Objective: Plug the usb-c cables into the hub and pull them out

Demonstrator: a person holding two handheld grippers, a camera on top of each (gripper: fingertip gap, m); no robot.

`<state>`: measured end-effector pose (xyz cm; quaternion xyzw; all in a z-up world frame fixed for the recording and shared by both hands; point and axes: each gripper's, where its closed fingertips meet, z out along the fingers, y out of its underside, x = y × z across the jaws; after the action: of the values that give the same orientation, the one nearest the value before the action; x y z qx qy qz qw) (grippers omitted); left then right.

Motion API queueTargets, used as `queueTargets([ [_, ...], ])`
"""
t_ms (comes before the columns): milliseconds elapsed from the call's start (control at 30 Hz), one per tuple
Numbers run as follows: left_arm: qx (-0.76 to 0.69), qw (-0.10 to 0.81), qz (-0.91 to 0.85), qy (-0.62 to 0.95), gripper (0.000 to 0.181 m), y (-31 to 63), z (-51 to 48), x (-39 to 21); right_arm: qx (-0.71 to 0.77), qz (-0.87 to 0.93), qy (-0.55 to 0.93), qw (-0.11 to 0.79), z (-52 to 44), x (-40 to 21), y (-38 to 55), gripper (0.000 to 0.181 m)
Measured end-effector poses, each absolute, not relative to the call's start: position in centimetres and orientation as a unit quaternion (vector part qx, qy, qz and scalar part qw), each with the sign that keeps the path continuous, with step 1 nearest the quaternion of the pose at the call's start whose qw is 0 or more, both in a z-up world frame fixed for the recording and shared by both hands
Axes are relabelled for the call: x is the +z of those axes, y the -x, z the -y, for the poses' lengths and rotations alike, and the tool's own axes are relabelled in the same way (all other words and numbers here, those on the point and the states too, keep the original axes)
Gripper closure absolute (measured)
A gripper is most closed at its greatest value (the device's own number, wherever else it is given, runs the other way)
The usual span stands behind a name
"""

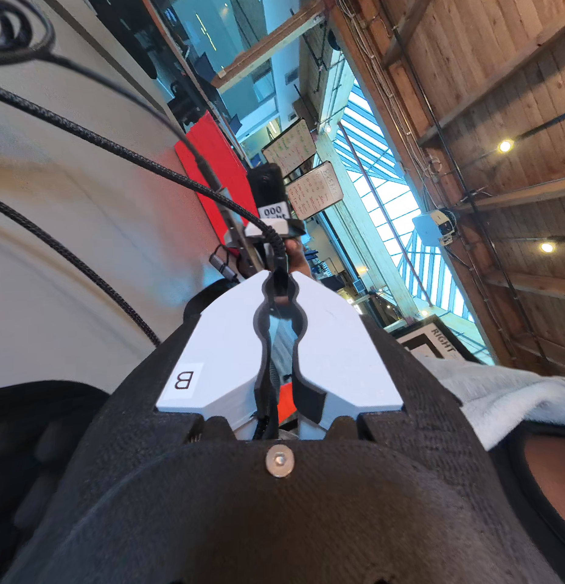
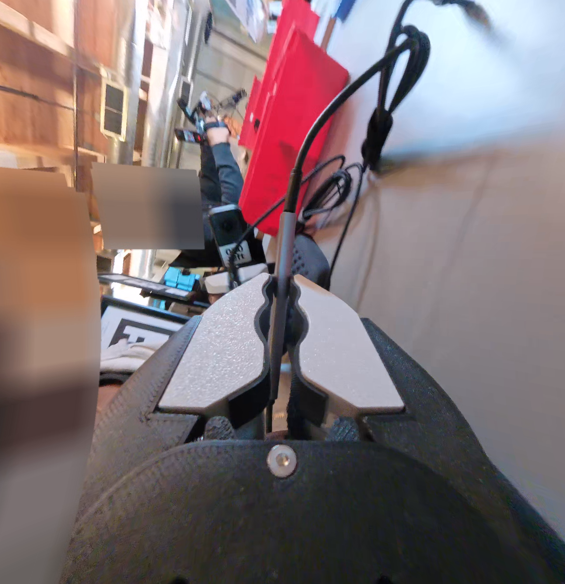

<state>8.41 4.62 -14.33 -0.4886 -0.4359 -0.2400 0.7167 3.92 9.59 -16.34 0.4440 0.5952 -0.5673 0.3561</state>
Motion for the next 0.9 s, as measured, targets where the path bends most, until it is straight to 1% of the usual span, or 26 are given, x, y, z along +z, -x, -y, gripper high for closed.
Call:
queueTargets([
  [100, -0.266, 0.718, 0.444, 0.465, 0.173, -8.0, -5.3, -14.3, -0.615, -0.578, -0.436, 0.314, -8.5, -14.9, -4.6, 0.173],
  [200, -0.258, 0.725, 0.453, 0.449, 0.173, -7.4, -5.0, -14.2, -0.649, -0.566, -0.42, 0.287, -7.9, -14.3, -5.1, 0.173],
  [533, -0.289, 0.717, 0.418, 0.478, 0.173, -8.4, -5.9, -14.2, -0.642, -0.588, -0.37, 0.324, -6.4, -13.8, -7.1, 0.173],
  [900, -0.295, 0.728, 0.412, 0.463, 0.173, -8.5, -5.4, -13.8, -0.652, -0.582, -0.365, 0.322, -5.8, -13.5, -7.1, 0.173],
])
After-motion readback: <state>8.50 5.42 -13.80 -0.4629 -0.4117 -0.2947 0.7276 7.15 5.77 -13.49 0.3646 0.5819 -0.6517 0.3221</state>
